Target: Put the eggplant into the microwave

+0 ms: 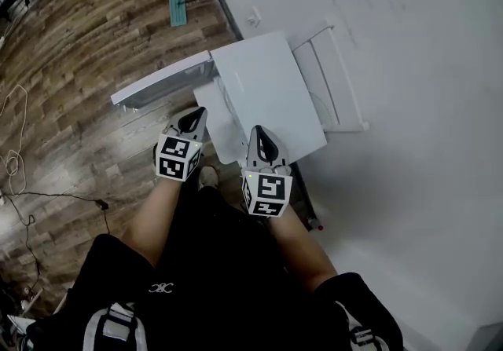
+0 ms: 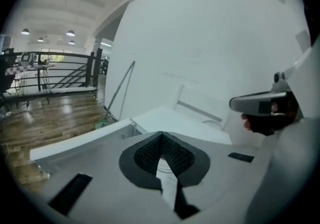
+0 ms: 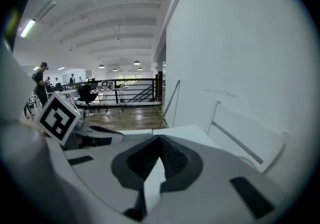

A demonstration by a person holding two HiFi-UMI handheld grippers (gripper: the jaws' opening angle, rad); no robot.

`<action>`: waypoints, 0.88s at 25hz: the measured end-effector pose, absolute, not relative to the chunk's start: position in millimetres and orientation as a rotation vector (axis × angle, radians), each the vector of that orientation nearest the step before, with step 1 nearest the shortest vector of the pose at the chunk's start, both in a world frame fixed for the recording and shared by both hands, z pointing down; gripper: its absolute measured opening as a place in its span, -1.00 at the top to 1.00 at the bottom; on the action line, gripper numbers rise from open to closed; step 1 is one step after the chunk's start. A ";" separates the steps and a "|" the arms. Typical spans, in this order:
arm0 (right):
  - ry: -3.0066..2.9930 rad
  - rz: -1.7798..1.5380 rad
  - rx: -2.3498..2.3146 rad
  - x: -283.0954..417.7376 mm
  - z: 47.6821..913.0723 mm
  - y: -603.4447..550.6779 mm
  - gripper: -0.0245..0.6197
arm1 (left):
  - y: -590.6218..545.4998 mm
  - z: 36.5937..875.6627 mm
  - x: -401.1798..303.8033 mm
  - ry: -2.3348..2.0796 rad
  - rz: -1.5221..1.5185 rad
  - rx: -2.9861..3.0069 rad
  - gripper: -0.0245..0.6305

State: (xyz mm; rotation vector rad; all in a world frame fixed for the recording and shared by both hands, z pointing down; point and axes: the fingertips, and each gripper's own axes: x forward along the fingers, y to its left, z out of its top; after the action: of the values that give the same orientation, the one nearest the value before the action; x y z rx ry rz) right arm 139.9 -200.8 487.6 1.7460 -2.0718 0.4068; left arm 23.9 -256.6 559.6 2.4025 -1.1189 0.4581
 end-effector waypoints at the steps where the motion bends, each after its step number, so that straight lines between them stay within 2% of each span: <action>1: -2.089 0.406 1.753 138.8 478.1 -198.6 0.90 | -248.7 538.3 23.1 -1.122 0.450 2.413 0.93; 10: -2.311 0.344 1.808 108.6 387.0 -200.8 0.90 | -218.6 392.3 -8.1 -1.328 0.329 2.472 0.93; 22: -2.441 0.279 1.748 63.8 356.1 -196.0 0.90 | -201.9 351.7 -40.4 -1.458 0.234 2.494 0.93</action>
State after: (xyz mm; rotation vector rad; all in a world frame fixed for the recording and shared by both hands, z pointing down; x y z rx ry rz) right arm 63.8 -196.0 356.1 1.7483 -2.4410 0.2794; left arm -40.4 -201.9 351.7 2.4939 -1.4581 0.2337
